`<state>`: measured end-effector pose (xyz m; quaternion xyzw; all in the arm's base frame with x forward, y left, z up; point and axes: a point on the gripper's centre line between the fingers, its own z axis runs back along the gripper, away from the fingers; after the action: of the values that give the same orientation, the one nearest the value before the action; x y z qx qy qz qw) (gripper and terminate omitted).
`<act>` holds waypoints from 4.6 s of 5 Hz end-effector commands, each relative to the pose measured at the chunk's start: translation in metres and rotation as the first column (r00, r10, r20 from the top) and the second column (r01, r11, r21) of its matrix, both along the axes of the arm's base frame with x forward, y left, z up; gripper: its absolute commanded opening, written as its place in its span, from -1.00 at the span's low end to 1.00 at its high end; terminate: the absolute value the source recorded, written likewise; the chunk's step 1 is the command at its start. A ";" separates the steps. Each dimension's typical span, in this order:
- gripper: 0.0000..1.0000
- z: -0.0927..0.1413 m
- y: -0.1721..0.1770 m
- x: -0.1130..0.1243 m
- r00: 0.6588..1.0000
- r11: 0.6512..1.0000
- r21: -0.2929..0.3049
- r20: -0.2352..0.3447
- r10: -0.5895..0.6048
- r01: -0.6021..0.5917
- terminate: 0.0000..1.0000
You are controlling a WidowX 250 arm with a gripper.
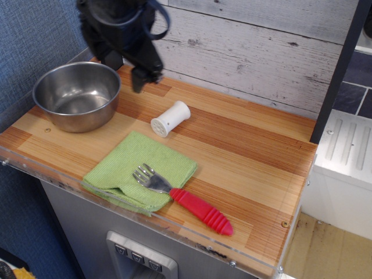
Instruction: Move the bowl behind the red fork
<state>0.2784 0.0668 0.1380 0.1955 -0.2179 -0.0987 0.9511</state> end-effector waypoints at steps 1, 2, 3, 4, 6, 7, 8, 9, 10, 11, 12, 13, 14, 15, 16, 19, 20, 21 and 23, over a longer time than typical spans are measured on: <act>1.00 -0.010 0.027 -0.002 0.990 0.992 0.064 -0.090 -0.104 0.110 -1.00; 1.00 -0.025 0.039 0.003 0.980 0.985 0.097 -0.149 -0.129 0.144 -1.00; 1.00 -0.041 0.048 0.006 0.970 0.981 0.078 -0.185 -0.160 0.176 -1.00; 1.00 -0.054 0.054 0.012 0.961 0.977 0.083 -0.218 -0.173 0.195 -1.00; 1.00 -0.075 0.065 0.018 0.943 0.975 0.075 -0.280 -0.179 0.207 -1.00; 1.00 -0.089 0.063 0.021 0.931 0.974 0.063 -0.314 -0.186 0.216 -1.00; 1.00 -0.097 0.061 0.023 0.921 0.973 0.044 -0.333 -0.200 0.228 -1.00; -1.00 -0.097 0.062 0.022 0.922 0.970 0.041 -0.320 -0.215 0.240 -1.00; -1.00 -0.094 0.059 0.023 0.927 0.969 0.045 -0.307 -0.217 0.241 -1.00; -1.00 -0.092 0.057 0.021 0.927 0.968 0.049 -0.304 -0.219 0.245 -1.00; -1.00 -0.091 0.056 0.020 0.926 0.967 0.044 -0.301 -0.228 0.253 -1.00; -1.00 -0.089 0.055 0.020 0.927 0.965 0.046 -0.294 -0.234 0.258 -1.00; -1.00 -0.080 0.056 0.020 0.935 0.965 0.052 -0.267 -0.235 0.257 -1.00; -1.00 -0.053 0.058 0.019 0.956 0.968 0.054 -0.182 -0.230 0.243 -1.00; -1.00 -0.035 0.048 0.022 0.963 0.965 0.083 -0.122 -0.239 0.250 -1.00; -1.00 -0.018 -0.045 0.017 0.899 0.892 0.109 -0.050 -0.435 0.438 -1.00; -1.00 -0.025 -0.077 0.013 0.861 0.854 0.106 -0.063 -0.505 0.509 -1.00; -1.00 -0.038 -0.109 0.015 0.811 0.805 0.096 -0.088 -0.579 0.585 -1.00; -1.00 -0.061 -0.143 0.026 0.722 0.721 0.067 -0.137 -0.678 0.690 -1.00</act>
<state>0.3035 -0.0749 0.0579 0.1426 -0.1900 -0.4648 0.8530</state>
